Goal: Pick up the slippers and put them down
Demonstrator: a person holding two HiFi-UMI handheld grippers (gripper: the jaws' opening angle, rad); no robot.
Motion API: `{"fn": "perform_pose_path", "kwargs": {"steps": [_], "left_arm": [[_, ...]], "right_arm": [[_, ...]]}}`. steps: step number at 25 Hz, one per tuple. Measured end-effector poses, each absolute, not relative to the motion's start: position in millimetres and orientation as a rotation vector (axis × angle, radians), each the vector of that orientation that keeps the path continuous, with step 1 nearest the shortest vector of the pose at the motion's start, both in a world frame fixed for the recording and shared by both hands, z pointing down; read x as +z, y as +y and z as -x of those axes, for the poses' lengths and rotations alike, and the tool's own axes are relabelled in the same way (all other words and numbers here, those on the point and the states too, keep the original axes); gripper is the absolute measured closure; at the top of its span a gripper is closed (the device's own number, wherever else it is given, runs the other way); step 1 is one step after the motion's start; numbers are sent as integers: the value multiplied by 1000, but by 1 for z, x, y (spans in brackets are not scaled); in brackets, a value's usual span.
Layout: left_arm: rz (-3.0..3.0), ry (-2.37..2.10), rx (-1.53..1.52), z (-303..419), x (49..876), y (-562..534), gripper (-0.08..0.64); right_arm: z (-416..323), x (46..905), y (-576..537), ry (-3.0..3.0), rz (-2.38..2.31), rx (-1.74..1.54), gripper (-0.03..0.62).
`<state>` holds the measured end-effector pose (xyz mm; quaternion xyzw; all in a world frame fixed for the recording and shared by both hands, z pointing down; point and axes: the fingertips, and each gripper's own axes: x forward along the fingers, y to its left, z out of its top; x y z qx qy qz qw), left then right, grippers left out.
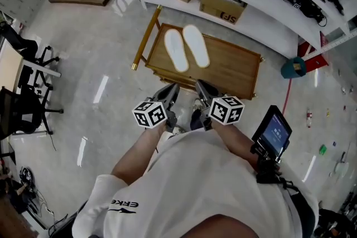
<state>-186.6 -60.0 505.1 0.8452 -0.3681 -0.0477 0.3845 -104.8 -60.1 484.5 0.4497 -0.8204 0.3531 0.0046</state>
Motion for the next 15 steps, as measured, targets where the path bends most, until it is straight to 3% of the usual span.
{"fn": "perform_pose_path", "kwargs": {"steps": [15], "left_arm": [[-2226, -892, -214, 165, 460, -19, 557]], "right_arm": [[86, 433, -8, -2675, -1404, 991, 586]]}}
